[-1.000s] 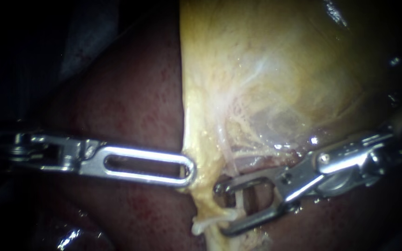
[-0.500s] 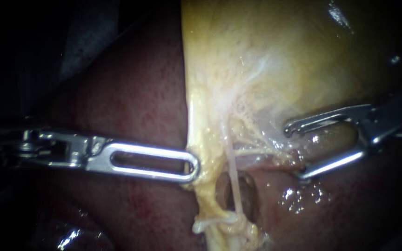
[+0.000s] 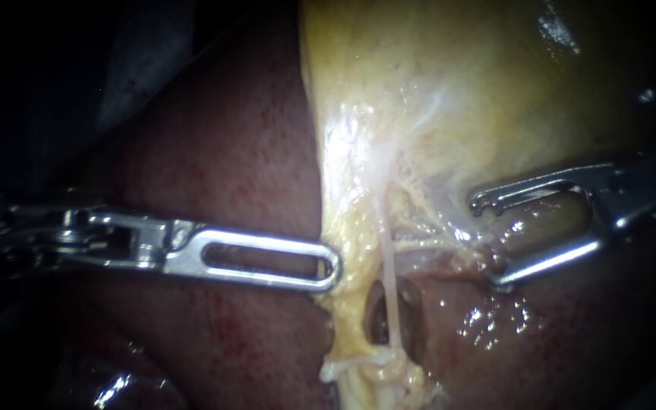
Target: Going back first clip left tube
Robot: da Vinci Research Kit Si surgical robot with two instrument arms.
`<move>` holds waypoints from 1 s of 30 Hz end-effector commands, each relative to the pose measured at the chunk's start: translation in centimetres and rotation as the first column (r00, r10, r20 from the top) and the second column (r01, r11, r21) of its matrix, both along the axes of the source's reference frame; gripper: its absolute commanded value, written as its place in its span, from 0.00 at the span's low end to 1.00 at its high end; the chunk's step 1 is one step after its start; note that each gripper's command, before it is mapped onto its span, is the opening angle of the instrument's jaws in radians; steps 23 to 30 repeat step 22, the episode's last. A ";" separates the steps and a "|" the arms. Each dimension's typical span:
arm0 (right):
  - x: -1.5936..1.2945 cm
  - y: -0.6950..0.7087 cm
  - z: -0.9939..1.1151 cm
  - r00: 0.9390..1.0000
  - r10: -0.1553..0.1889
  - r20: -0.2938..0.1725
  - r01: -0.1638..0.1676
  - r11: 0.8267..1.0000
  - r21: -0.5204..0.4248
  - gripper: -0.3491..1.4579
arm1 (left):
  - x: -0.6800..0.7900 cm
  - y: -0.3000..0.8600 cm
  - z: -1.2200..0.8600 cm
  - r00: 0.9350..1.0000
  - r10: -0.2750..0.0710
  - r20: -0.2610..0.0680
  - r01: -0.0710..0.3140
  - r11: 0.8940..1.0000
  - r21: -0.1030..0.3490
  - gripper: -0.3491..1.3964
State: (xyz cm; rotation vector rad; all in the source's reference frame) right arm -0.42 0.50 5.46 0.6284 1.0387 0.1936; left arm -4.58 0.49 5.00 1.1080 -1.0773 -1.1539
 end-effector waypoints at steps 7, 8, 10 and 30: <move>0.00 0.00 0.00 1.000 0.000 0.001 0.000 1.000 0.000 0.44 | -0.03 0.03 0.06 1.000 0.004 -0.006 -0.004 1.000 0.004 0.00; 0.00 0.00 0.00 1.000 0.000 0.001 0.000 1.000 0.000 0.44 | -0.03 0.02 0.06 1.000 0.003 -0.006 -0.003 1.000 0.004 0.00; 0.00 0.00 0.00 1.000 0.000 0.001 0.000 1.000 0.000 0.44 | -0.03 0.02 0.06 1.000 0.003 -0.006 -0.003 1.000 0.004 0.00; 0.00 -0.01 0.00 1.000 0.000 0.001 0.000 1.000 0.000 0.43 | -0.02 0.03 0.04 1.000 0.004 -0.005 -0.004 1.000 0.005 0.00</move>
